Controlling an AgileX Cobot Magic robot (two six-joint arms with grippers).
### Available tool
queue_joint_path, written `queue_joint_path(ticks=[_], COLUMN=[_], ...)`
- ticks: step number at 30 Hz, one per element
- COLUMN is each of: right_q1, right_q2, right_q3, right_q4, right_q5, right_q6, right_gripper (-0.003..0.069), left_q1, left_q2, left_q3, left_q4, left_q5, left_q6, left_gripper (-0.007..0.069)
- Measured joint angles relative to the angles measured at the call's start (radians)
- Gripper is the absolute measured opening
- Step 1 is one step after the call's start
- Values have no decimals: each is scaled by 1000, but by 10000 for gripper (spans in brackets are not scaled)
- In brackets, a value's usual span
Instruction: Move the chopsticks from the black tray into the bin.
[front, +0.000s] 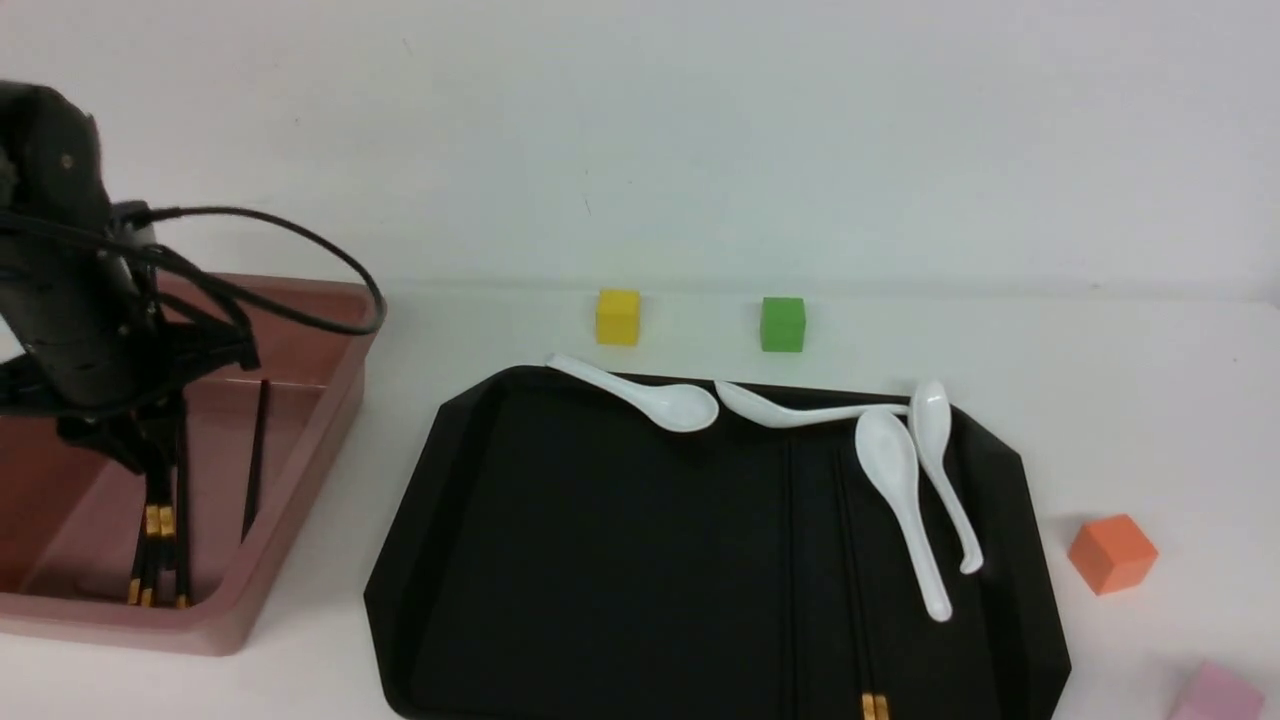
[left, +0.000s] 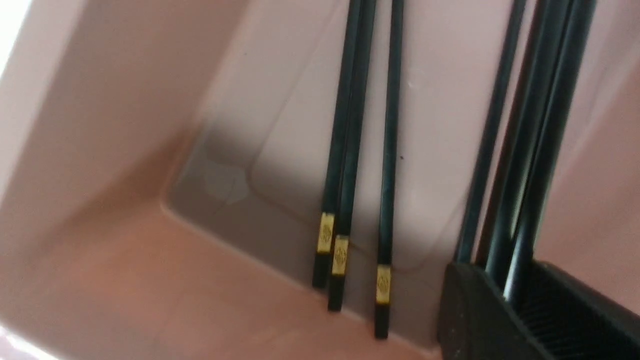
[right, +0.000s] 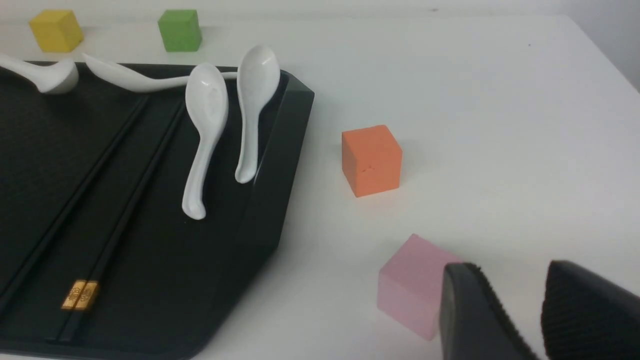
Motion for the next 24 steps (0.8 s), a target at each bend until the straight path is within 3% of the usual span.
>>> queue_joint_path(ticks=[7, 14, 17, 24], right_q1=[0, 0, 0, 0], right_q2=[0, 0, 0, 0], right_q3=[0, 0, 0, 0], right_q4=[0, 0, 0, 0], right_q5=[0, 0, 0, 0], right_q6=[0, 0, 0, 0], right_gripper=[240, 240, 240, 240], left_q1=[0, 0, 0, 0], left_q2=[60, 38, 4, -209], left_q3=[0, 0, 0, 0], left_q4=[13, 8, 3, -9], left_q5=[-24, -9, 1, 92], left_q6=[0, 0, 0, 64], left_gripper=[127, 237, 241, 92])
